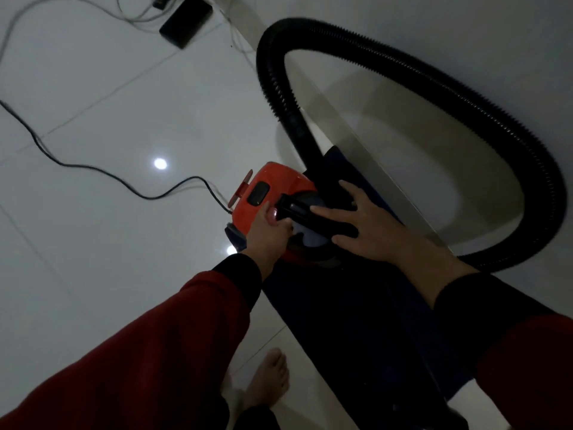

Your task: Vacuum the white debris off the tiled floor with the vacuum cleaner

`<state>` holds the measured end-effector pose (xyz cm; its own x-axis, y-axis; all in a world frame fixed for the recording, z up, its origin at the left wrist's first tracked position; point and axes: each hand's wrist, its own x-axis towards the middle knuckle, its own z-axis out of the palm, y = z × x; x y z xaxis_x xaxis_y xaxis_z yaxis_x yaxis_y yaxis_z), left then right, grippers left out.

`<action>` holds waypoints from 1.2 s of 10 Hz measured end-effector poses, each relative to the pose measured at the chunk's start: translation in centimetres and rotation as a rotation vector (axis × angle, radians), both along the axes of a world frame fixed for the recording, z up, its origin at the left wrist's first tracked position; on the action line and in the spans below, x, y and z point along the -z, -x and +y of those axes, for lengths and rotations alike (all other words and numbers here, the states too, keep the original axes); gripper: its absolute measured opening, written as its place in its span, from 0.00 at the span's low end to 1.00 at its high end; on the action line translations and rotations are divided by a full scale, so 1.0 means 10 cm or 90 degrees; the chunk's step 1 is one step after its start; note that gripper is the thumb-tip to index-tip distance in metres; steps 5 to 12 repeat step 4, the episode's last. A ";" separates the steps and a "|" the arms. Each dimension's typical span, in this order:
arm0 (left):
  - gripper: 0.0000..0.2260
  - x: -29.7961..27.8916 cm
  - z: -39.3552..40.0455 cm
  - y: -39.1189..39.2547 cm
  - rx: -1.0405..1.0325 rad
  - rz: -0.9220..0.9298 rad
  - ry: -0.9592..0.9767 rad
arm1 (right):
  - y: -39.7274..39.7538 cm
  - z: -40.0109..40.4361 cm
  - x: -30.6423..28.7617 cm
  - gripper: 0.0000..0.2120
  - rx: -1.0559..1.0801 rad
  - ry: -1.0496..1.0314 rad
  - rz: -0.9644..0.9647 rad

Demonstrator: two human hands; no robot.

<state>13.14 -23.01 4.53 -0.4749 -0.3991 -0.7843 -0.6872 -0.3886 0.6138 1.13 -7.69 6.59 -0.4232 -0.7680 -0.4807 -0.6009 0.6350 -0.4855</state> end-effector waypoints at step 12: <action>0.12 -1.74 -0.34 0.12 0.478 -0.004 0.244 | -0.65 0.35 -1.66 0.25 0.340 -0.059 -0.062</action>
